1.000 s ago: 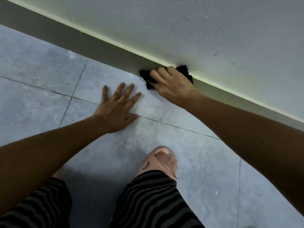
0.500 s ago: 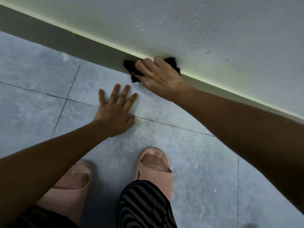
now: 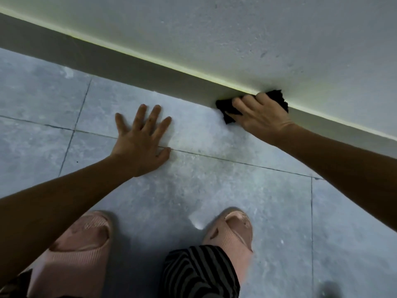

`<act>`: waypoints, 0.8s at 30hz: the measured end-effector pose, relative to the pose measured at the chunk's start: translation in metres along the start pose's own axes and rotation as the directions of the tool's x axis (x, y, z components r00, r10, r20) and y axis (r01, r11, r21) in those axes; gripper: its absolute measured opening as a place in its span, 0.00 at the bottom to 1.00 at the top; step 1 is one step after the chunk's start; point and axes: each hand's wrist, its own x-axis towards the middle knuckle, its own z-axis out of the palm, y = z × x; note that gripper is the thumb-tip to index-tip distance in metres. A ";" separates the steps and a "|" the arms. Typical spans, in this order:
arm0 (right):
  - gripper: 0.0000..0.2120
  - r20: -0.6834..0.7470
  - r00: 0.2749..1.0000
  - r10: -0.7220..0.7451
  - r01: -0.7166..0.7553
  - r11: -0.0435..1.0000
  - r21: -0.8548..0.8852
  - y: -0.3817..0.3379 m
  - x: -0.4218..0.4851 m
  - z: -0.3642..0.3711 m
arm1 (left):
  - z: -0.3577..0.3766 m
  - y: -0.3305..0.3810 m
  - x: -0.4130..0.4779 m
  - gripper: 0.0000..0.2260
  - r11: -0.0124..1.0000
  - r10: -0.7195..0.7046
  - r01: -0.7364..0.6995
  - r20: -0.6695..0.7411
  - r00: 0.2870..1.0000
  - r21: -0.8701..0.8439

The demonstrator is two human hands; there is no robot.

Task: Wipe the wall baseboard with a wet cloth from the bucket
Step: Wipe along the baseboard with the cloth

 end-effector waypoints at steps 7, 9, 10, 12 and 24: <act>0.23 -0.179 0.978 0.108 -0.094 0.992 0.084 -0.011 0.061 -0.024 | 0.005 0.031 0.003 0.31 0.995 -0.071 0.061 -0.138 0.988 -0.074; 0.18 -0.154 0.987 0.048 -0.035 0.996 0.087 -0.011 0.064 -0.022 | 0.005 0.038 0.007 0.31 0.998 0.008 -0.017 -0.152 0.988 -0.056; 0.16 -0.137 0.990 0.024 -0.010 0.995 0.100 -0.010 0.059 -0.018 | 0.005 0.041 0.010 0.31 0.997 0.049 -0.056 -0.151 0.987 -0.046; 0.15 -0.091 0.996 -0.017 0.026 0.995 0.092 -0.010 0.043 -0.010 | 0.004 0.047 0.014 0.30 0.993 0.108 -0.114 -0.147 0.983 -0.031; 0.21 -0.241 0.957 0.160 -0.123 0.979 0.160 0.016 -0.001 0.011 | 0.000 0.075 0.036 0.32 0.989 0.145 -0.145 -0.066 0.987 0.004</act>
